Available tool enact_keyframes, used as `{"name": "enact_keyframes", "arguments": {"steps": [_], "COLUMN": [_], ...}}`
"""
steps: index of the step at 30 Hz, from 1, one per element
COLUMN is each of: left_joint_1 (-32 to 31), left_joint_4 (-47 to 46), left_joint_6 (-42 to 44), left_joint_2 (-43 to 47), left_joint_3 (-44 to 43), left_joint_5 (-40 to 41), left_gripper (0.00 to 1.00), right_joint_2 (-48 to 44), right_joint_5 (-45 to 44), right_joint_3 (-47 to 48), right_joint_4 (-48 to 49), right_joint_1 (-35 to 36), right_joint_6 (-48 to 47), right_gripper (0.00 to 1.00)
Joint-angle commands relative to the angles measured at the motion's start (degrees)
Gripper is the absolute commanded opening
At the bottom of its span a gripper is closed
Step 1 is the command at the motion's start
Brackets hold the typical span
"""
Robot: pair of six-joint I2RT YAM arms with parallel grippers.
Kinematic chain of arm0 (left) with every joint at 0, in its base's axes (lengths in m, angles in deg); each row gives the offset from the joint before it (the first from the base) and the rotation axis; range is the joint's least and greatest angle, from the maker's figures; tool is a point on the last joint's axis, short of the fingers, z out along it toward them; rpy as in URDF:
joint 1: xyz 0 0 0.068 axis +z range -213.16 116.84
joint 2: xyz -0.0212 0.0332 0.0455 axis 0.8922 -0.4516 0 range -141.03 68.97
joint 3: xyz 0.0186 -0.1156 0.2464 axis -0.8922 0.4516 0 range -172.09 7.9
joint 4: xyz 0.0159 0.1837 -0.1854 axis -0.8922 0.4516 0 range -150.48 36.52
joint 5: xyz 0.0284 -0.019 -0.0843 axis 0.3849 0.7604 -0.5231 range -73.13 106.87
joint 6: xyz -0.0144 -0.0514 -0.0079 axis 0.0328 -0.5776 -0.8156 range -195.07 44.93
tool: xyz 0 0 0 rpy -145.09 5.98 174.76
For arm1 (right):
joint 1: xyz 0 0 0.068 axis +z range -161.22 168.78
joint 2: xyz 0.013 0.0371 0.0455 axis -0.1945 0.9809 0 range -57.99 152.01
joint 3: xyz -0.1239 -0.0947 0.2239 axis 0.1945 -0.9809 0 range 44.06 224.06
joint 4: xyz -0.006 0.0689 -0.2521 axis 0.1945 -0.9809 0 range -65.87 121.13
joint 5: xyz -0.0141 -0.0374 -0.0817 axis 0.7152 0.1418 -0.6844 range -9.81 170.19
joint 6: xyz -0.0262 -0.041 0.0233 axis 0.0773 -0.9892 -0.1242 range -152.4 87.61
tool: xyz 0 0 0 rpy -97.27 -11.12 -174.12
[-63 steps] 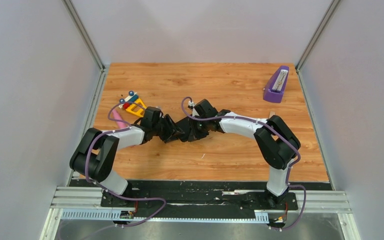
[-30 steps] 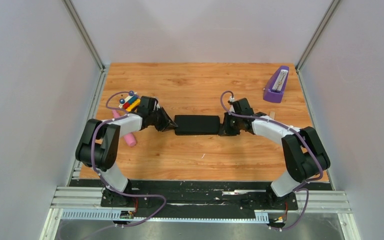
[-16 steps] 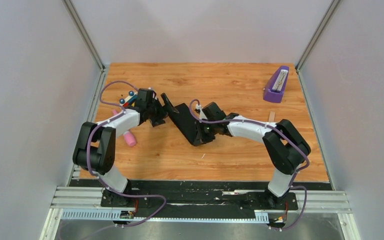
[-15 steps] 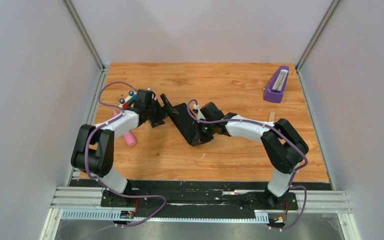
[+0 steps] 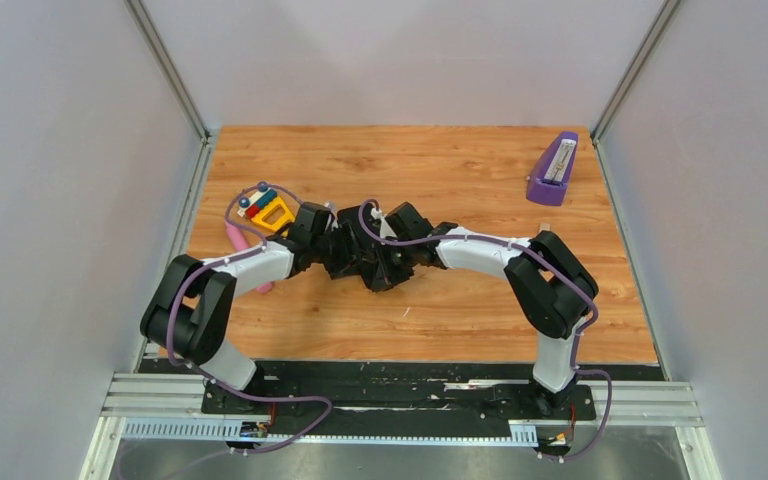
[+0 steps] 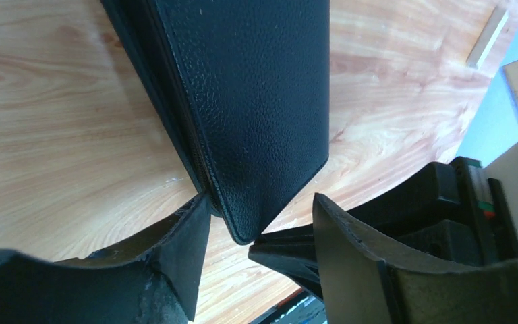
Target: Sort the hair-cutting tools
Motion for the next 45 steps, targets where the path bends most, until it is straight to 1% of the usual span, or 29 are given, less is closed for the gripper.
{"name": "enact_keyframes", "arguments": {"steps": [1,2,4,6,11,13,15,17,19,20,21,22,24,25,27,29,30,33,37,38,41,45], "left_joint_1": [-0.7,-0.7,-0.7,-0.7,-0.7,-0.7,-0.8,-0.8,-0.8,-0.8,-0.8,-0.8,-0.8,-0.8,-0.8,-0.8,-0.8,-0.8,-0.8,-0.8,-0.9,-1.0], "left_joint_4": [-3.9,-4.0,-4.0,-4.0,-4.0,-4.0,-4.1,-5.5,-5.9,-6.0,-6.1,-6.2,-6.4,-6.5,-6.6,-6.9,-7.0,-7.3,-7.8,-7.8,-7.9,-7.7], "left_joint_6": [-1.8,-1.8,-1.8,-2.0,-2.7,-2.7,-2.8,-3.1,-3.3,-3.5,-3.4,-3.6,-3.7,-3.8,-3.8,-3.9,-4.0,-4.0,-4.2,-4.2,-4.3,-4.2], "left_joint_2": [-2.1,-2.3,-2.8,-2.9,-1.9,-1.8,-2.1,-2.4,-2.4,-2.3,-2.2,-2.2,-2.5,-2.5,-3.1,-3.4,-3.4,-3.8,-4.5,-4.5,-4.4,-4.3], "left_joint_3": [-0.4,-0.5,-0.6,-0.7,-1.1,-1.5,-1.7,-1.7,-1.6,-1.5,-1.4,-1.4,-1.4,-1.5,-1.3,-1.2,-1.1,-1.0,-1.1,-1.1,-1.1,-1.1], "left_joint_5": [-2.1,-2.3,-2.5,-2.7,-3.3,-3.7,-4.1,-4.7,-4.8,-4.8,-4.9,-4.9,-5.2,-5.3,-5.5,-5.9,-6.0,-6.2,-6.9,-6.9,-7.0,-7.3], "left_gripper": [0.60,0.55,0.47,0.45,0.50,0.46,0.37,0.17,0.08,0.06,0.05,0.04,0.03,0.02,0.02,0.02,0.02,0.02,0.02,0.02,0.02,0.02], "right_joint_2": [-1.1,-1.3,-1.8,-2.3,-3.7,-4.3,-4.9,-5.7,-6.1,-6.2,-6.3,-6.4,-7.1,-7.7,-9.8,-13.8,-15.5,-19.1,-17.9,-17.1,-15.1,-12.4], "right_joint_5": [-0.7,-0.8,-1.0,-1.1,-3.3,-4.6,-5.3,-6.2,-6.3,-6.0,-5.5,-5.0,-4.5,-4.6,-5.9,-7.8,-8.8,-11.2,-12.2,-11.9,-11.5,-13.1], "right_joint_3": [2.0,1.9,1.8,1.8,2.9,3.0,2.6,2.0,1.5,1.3,1.2,1.0,0.4,-0.3,-1.9,-4.5,-6.2,-10.9,-14.0,-14.4,-15.3,-14.8], "right_joint_4": [1.3,1.3,1.3,0.9,-2.3,-3.5,-3.9,-4.1,-4.3,-4.4,-4.5,-4.5,-4.6,-4.5,-4.3,-3.4,-2.9,-1.1,-0.3,0.0,1.9,4.6], "right_joint_1": [0.4,0.4,0.4,0.4,0.5,0.5,0.5,0.4,0.5,0.5,0.5,0.5,0.5,0.6,0.6,0.6,0.6,0.6,0.6,0.6,0.6,0.6], "right_joint_6": [-0.9,-0.9,-1.0,-1.1,-1.5,-1.6,-1.7,-1.8,-2.0,-2.2,-2.4,-2.4,-2.8,-3.1,-3.8,-4.4,-4.9,-6.3,-6.7,-6.7,-6.3,-6.3], "right_gripper": [0.00,0.00,0.00,0.00,0.00,0.00,0.00,0.00,0.00,0.00,0.02,0.08,0.29,0.37,0.44,0.46,0.45,0.33,0.14,0.11,0.06,0.03]}}
